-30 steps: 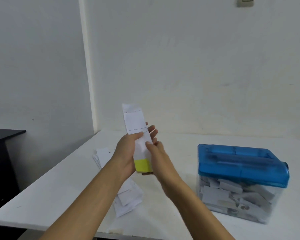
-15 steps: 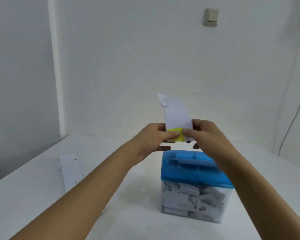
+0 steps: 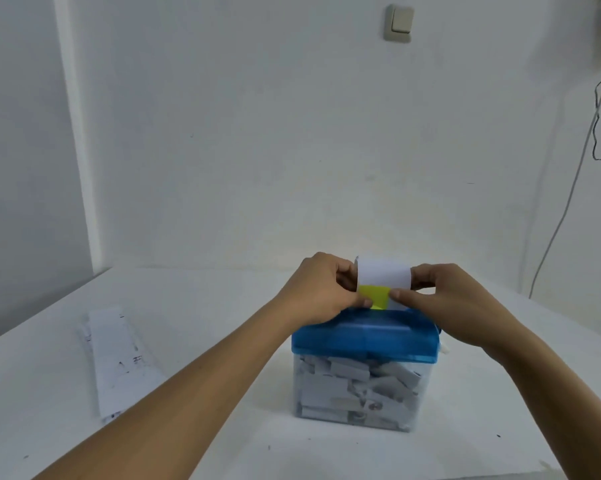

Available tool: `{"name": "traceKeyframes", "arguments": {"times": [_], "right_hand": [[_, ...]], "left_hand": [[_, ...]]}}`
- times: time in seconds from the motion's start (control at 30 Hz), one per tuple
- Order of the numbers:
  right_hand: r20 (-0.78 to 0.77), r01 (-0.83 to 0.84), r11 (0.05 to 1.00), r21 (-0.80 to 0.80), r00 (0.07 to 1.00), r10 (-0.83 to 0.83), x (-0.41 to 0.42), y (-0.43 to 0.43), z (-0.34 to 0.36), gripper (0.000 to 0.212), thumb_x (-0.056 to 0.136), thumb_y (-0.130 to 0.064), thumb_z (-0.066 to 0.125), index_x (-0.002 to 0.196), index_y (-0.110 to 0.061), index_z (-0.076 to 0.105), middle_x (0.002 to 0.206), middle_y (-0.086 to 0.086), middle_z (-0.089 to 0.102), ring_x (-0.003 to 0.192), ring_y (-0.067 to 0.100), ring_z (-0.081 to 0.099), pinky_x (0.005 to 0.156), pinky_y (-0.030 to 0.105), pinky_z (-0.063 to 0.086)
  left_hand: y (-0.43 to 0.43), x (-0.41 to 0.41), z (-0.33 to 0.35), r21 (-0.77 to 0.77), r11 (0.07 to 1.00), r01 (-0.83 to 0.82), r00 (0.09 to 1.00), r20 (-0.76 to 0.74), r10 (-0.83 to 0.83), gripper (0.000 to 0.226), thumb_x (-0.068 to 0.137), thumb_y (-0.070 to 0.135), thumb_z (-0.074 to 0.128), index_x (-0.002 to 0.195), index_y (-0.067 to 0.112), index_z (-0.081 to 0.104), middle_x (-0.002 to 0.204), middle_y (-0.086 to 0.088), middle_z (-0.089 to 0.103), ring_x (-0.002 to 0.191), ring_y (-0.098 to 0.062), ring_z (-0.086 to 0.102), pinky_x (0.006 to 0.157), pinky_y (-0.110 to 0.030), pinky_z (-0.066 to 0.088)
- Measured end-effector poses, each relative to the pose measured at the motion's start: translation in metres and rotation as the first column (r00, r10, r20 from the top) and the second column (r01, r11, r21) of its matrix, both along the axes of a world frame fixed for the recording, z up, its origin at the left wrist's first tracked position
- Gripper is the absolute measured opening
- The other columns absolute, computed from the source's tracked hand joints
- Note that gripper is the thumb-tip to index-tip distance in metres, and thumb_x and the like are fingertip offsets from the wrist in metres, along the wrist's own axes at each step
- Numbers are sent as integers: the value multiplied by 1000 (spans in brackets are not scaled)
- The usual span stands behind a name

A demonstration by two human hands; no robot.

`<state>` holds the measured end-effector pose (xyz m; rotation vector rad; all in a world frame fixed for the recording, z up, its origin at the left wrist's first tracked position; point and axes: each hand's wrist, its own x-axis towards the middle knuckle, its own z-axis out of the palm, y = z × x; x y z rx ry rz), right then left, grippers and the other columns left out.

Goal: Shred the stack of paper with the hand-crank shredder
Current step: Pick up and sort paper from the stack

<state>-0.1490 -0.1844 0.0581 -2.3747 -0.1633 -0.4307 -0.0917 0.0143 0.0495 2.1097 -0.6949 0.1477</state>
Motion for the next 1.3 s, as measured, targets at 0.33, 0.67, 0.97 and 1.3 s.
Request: {"name": "traceKeyframes", "arguments": {"times": [0.33,0.67,0.97,1.3], "right_hand": [[34,23,1000,-2,999,-23,4,-13,-13,8,94,-30,67,102,-30,71,99,-18,71,92,-2,63,70,12,44],[59,36,995,-93,998,-30,12,-13,-16,11,98,-30,62,105,-28,69,103,-14,68,96,1,61,74,15,44],[62,64,982,-176,997,-54,12,-8,-17,17,99,-34,59,110,-25,69,110,-9,64,101,11,59,80,24,45],[203,71,996,58,976,-81,-15,-36,-93,70,88,15,43,134,-39,46,134,-18,56,118,-4,52,105,27,47]], "left_hand": [[-8,4,-4,56,998,39,999,-40,-37,13,90,17,77,103,19,75,92,7,75,80,-7,65,70,-16,46],[-2,6,0,165,986,14,999,-31,-9,16,91,15,71,81,27,68,75,14,64,67,-2,56,55,-7,38],[-18,-1,-11,202,975,-97,995,42,90,32,91,55,66,116,36,68,99,20,54,105,-14,59,85,-34,47],[-17,2,-15,223,969,-110,994,38,105,36,92,56,64,124,38,64,123,13,55,111,-14,56,82,-33,41]]}}
